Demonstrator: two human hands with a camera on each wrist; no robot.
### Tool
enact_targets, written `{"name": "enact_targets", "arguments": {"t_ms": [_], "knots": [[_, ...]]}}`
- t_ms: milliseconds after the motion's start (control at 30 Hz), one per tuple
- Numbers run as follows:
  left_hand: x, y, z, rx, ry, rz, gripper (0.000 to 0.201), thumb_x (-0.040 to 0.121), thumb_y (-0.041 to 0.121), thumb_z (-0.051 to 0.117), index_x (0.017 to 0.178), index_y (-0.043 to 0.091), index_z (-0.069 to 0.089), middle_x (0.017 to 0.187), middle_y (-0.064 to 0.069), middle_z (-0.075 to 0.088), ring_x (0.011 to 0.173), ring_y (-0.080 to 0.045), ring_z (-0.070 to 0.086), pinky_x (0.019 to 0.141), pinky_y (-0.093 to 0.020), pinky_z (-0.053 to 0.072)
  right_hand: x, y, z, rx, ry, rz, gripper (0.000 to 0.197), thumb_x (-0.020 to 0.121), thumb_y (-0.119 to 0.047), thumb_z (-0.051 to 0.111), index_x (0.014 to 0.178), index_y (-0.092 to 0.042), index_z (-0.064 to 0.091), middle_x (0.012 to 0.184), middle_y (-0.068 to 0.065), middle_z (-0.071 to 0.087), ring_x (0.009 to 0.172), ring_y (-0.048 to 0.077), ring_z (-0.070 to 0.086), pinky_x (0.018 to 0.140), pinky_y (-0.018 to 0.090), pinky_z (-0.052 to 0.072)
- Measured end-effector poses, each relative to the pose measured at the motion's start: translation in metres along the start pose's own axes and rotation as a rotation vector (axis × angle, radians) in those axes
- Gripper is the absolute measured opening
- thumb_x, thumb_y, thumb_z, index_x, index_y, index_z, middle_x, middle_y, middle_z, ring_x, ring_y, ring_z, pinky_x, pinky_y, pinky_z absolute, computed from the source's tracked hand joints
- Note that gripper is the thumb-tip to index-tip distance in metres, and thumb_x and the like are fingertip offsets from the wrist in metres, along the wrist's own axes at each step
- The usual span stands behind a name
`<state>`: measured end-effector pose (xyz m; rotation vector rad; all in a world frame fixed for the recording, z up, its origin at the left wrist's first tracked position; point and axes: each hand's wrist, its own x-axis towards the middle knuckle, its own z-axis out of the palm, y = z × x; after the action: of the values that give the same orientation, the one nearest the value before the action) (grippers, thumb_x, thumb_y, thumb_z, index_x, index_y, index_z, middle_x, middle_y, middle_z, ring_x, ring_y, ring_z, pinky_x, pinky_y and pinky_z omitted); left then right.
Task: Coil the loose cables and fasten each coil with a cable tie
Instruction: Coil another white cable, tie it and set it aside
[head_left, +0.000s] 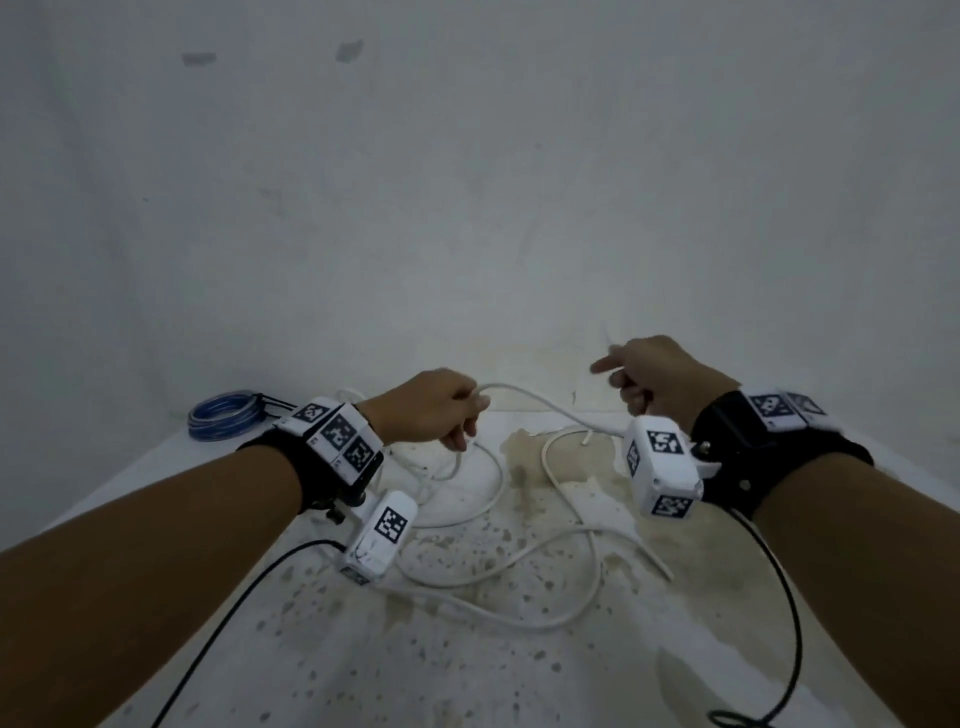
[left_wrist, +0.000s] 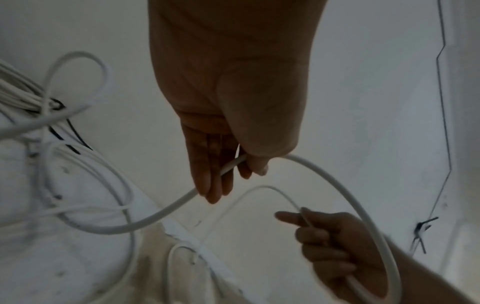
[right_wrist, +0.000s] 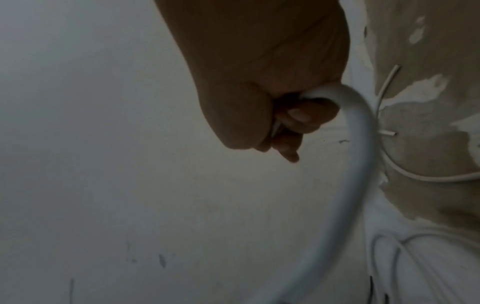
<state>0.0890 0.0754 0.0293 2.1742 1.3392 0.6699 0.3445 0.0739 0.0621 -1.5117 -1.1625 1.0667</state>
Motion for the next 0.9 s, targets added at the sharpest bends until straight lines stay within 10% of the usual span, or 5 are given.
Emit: {"name": "enact_targets", "arguments": {"t_ms": [467,733,900], "knots": [[0.000,0.099,-0.040,-0.645,0.084,0.365,0.021,0.103,0.012,0.044,0.088,0.006,0.056,0.090,-0.014,0.067,0.076,-0.023,0.070,0.071,-0.030,0.058,-0.013,0.013,0.069,-0.142,-0.447,-0.104,0.025,0.092,-0.031,0.067,0.098,-0.009,0.058,0.055,-0.003,0.032,0.043,0.009,0.024,0.039,0.020,0.020],[-0.018,0.059,-0.041,-0.218,0.060,0.297,0.017,0.097,-0.005,0.049,0.102,0.000,0.065,0.094,-0.005,0.072,0.075,-0.014,0.071,0.070,-0.030,0.058,0.004,0.025,0.072,0.121,0.073,-0.131,0.041,0.092,-0.037,0.064,0.071,-0.004,0.054,0.061,0.011,0.047,0.046,0.021,0.040,0.048,0.029,0.035],[-0.022,0.024,-0.024,0.179,0.075,0.316,0.081,0.083,-0.020,0.038,0.150,0.026,0.033,0.136,0.005,0.045,0.093,-0.008,0.064,0.069,-0.015,0.053,0.006,0.023,0.050,0.067,0.235,-0.159,0.032,0.083,-0.014,0.070,0.062,-0.004,0.048,0.058,0.010,0.046,0.044,0.024,0.046,0.049,0.030,0.040]]}}
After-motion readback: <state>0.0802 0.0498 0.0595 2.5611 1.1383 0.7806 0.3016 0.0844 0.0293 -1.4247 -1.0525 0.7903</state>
